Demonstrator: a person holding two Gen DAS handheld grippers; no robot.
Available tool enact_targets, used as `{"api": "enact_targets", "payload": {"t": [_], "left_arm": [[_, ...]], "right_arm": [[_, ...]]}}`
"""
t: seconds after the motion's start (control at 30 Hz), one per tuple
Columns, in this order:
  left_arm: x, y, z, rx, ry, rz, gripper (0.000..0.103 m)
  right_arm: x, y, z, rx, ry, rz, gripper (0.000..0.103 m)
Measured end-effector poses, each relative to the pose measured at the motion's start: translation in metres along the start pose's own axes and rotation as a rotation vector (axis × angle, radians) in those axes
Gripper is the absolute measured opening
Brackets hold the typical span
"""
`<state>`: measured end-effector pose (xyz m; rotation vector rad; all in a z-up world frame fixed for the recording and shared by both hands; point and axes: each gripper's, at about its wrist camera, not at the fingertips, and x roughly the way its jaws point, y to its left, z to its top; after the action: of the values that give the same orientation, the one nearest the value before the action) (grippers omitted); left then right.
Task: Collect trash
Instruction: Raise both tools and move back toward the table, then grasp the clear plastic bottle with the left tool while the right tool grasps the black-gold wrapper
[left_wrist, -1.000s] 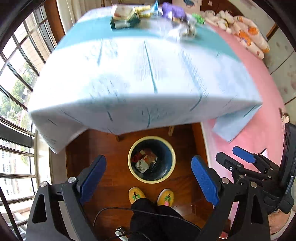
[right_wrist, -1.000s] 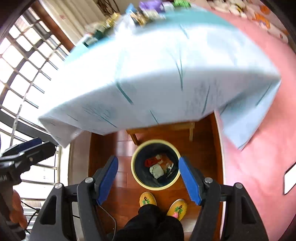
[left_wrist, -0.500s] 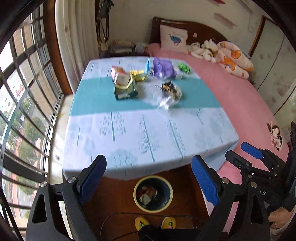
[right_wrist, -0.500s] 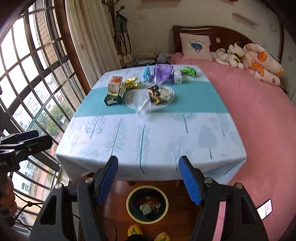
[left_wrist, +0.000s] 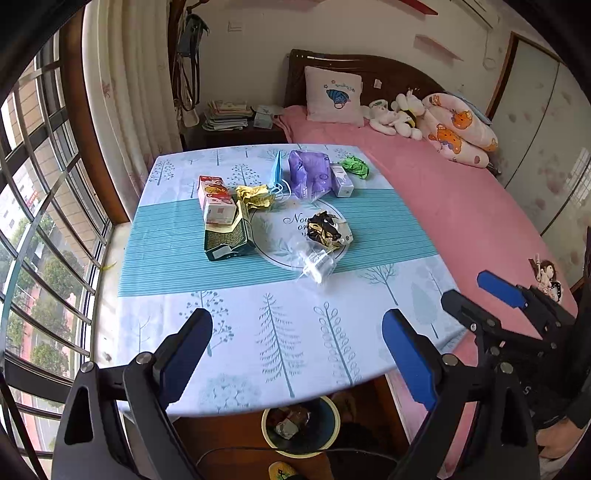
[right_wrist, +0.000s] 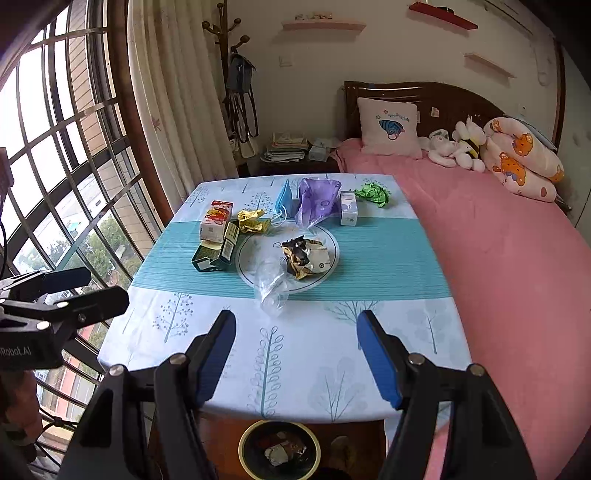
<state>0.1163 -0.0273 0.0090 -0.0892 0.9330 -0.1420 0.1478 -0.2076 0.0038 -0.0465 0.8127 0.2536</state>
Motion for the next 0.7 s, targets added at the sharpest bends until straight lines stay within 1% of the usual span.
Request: {"api": "enact_targets", "payload": {"t": [0.17, 0.43, 0.53, 0.7], "left_arm": [[0.044, -0.011, 0.023, -0.026, 0.036, 0.040, 0.092], [0.128, -0.026, 0.061, -0.124, 0.139, 0.106, 0.092], [0.160, -0.031, 0.067, -0.165, 0.185, 0.130, 0.092], [0.210, -0.036, 0.068, -0.202, 0.258, 0.171, 0.092]], "right_arm": [[0.043, -0.026, 0.027, -0.022, 0.032, 0.042, 0.068], [0.122, -0.072, 0.059, -0.061, 0.142, 0.131, 0.068], [0.149, -0.086, 0.065, -0.082, 0.180, 0.163, 0.068], [0.187, -0.100, 0.072, -0.107, 0.230, 0.204, 0.068]]}}
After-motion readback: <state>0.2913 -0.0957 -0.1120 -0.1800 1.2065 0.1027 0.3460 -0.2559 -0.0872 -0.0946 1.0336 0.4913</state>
